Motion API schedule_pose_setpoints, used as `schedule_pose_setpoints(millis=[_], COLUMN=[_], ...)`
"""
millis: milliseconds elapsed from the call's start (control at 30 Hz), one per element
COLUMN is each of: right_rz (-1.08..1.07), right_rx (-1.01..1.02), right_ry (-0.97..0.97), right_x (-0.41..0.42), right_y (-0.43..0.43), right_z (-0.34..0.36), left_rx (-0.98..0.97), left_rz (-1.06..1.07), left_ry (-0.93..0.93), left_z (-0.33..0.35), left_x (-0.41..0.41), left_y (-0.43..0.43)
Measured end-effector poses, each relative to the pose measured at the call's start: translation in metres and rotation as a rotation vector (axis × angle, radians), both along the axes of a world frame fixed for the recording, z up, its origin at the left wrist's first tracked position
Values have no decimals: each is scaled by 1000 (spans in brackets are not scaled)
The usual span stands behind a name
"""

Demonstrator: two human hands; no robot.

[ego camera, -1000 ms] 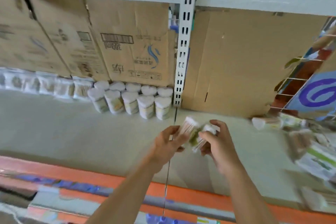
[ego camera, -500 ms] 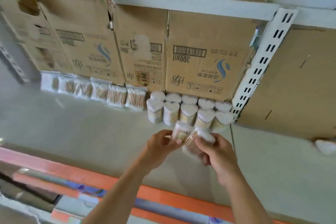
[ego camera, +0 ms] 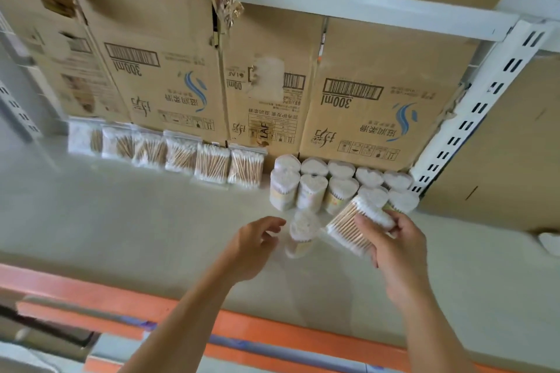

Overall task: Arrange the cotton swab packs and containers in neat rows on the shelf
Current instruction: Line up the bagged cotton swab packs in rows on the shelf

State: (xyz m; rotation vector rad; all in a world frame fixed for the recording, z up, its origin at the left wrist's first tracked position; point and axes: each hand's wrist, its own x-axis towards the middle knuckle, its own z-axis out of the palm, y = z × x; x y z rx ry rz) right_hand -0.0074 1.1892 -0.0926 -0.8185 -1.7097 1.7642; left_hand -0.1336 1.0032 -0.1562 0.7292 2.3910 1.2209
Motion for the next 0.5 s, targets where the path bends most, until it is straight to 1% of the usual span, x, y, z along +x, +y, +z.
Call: schedule_pose_setpoints(millis=[67, 133, 167, 233, 333, 433, 500], right_rz=[-17, -12, 9, 96, 241, 365, 460], right_rx=[17, 35, 34, 38, 61, 105, 115], right_ry=[32, 63, 79, 101, 128, 97, 49], right_x=[-2, -4, -5, -8, -17, -29, -38], right_y=[0, -2, -6, -17, -35, -50, -60], right_z=[12, 20, 23, 28, 31, 30, 28], left_rx=[54, 198, 293, 470, 583, 765, 864], left_rz=[77, 160, 198, 204, 102, 129, 168], left_ry=[-2, -23, -67, -181, -354, -607, -696], left_z=[8, 19, 27, 44, 61, 64, 59], left_x=[2, 6, 10, 17, 24, 24, 19], left_y=[0, 1, 1, 2, 2, -9, -22])
